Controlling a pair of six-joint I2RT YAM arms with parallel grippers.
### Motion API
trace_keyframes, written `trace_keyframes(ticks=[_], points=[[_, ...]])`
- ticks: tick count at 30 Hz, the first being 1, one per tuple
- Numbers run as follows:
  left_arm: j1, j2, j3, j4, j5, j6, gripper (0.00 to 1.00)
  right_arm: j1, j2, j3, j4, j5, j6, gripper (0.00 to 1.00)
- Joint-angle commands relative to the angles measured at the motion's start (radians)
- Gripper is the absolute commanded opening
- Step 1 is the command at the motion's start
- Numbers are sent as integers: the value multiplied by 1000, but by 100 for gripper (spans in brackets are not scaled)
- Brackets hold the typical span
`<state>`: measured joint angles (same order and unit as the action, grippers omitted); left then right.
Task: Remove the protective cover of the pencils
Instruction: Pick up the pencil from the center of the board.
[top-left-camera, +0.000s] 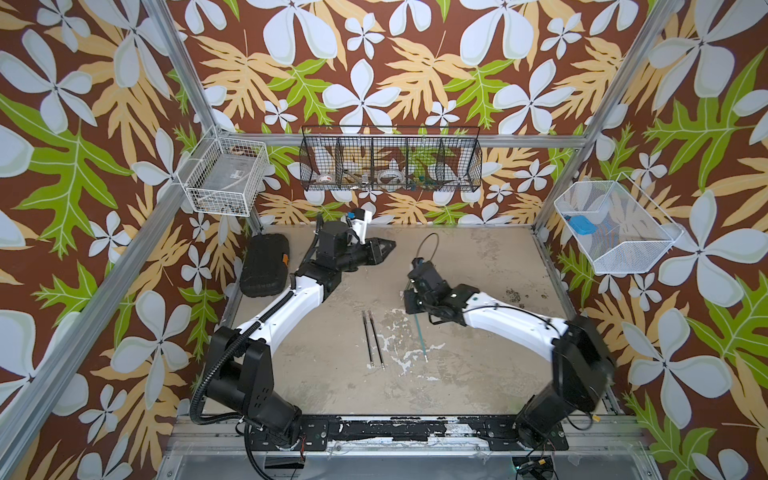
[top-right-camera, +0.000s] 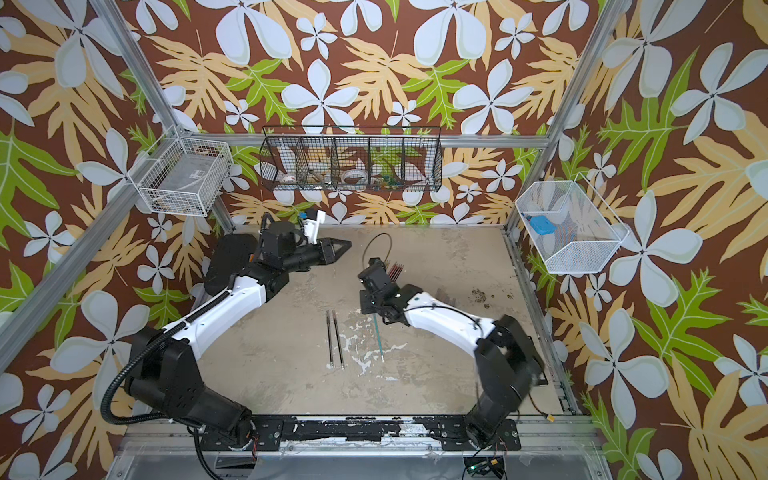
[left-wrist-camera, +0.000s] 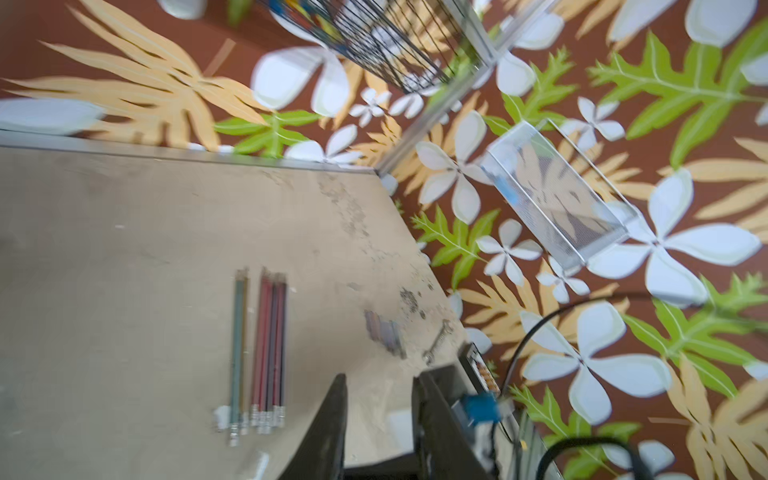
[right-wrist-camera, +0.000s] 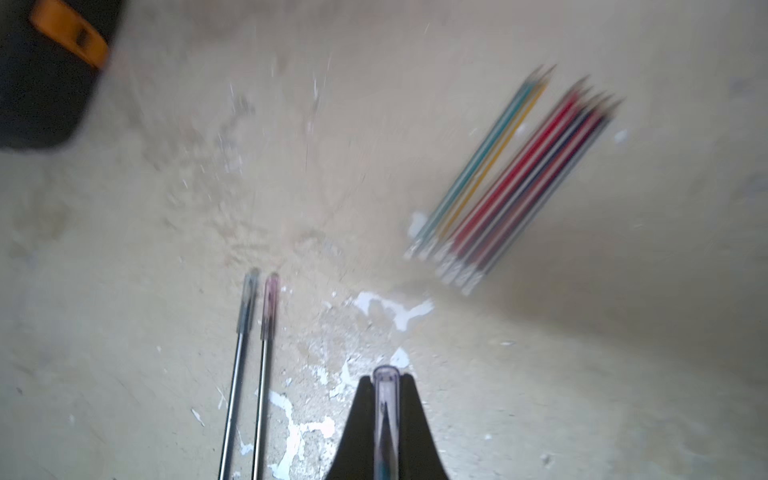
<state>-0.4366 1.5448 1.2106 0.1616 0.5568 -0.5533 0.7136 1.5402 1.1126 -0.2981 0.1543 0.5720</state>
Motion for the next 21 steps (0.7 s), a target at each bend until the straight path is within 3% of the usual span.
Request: trace_keyframes(ticks=[1, 7, 10, 14, 21], points=[[-96, 6, 0, 84, 76, 20, 33, -98, -205, -139, 32, 29, 13, 0], [-261, 66, -1, 133, 163, 17, 37, -381, -673, -440, 166, -130, 37, 0], [-335, 109, 17, 134, 204, 27, 38, -421, -841, -501, 168, -110, 35, 0], [-412, 139, 23, 117, 206, 65, 40, -421, -945, -503, 133, -91, 43, 0], [-502, 175, 42, 57, 170, 156, 43, -421, -958, -460, 124, -126, 163, 0]])
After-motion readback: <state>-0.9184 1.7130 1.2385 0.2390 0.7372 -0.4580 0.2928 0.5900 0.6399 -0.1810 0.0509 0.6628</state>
